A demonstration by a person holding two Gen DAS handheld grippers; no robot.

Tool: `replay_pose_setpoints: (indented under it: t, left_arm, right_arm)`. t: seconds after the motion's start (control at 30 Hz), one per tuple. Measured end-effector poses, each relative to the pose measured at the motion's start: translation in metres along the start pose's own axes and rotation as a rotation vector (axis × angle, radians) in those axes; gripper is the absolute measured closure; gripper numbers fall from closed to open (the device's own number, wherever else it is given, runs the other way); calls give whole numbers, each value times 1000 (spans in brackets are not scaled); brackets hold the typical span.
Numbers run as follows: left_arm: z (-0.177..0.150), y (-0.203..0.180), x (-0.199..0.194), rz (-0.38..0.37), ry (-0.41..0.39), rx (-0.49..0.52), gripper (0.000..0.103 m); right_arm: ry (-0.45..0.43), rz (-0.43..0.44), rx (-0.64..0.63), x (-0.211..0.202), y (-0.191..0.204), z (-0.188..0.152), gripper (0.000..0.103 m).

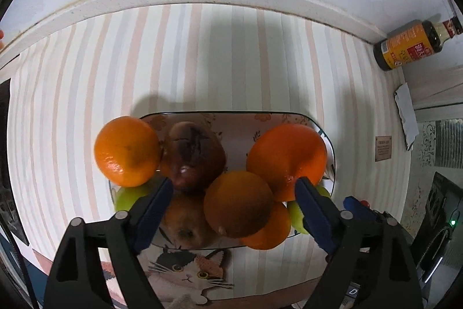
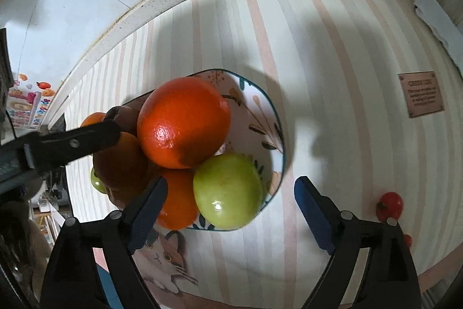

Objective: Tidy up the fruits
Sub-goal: 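Open both tools and lift them away from the plate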

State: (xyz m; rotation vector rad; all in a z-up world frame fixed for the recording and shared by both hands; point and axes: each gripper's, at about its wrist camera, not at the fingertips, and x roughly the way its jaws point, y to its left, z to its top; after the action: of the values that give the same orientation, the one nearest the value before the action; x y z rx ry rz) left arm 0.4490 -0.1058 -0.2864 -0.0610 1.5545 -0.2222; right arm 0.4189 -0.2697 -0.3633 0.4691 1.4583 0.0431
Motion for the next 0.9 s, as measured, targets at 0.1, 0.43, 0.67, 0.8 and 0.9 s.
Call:
replay_pose_setpoints:
  t: [0.1,0.43,0.67,0.8,0.9]
  left_arm:
    - [-8,5,-11,11,-34,-9,16]
    - [-74,22,-36,210,-153,-26,16]
    - [-120,31,-58,213,-203,-42,16]
    - [-147,26,-85,196,-255,-46,16]
    - [-168,22,-111,188,-301,-41,16]
  right_arm:
    - [-26,-80,-50,-12,7,-5,8]
    - [-45,-172,-126,-41,19,-36,8]
    - [-99,-160,-175,-80,31,-64,8]
    - [-151,-156,-213,-115,40,-87,8]
    - [-184,-152,-236,-142,46,-104,8]
